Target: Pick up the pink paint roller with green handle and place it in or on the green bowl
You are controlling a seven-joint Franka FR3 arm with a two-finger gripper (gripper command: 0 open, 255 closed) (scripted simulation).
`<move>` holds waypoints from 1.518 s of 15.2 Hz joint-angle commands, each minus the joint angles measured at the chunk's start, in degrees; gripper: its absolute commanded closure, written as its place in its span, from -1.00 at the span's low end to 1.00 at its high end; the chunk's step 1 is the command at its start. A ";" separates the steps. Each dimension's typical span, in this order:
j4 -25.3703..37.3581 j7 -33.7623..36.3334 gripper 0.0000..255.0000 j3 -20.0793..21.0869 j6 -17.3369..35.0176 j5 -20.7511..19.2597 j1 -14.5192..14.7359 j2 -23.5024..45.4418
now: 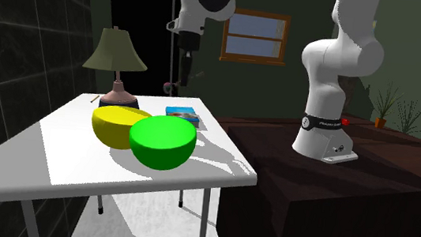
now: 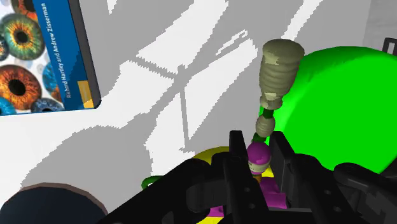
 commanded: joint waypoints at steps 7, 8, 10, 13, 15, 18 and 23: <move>5.72 9.54 1.00 5.85 0.64 2.69 5.49 5.57; 6.77 10.66 1.00 6.50 0.58 2.98 6.13 6.47; 7.49 11.35 1.00 7.08 1.22 3.58 6.71 7.80; 6.70 10.33 1.00 7.17 3.35 4.75 6.70 9.33; 6.24 9.59 1.00 7.26 4.76 5.60 6.68 10.40; 5.65 8.40 1.00 7.47 6.83 7.00 6.61 12.10; 4.95 6.14 1.00 8.07 10.24 9.71 6.33 15.20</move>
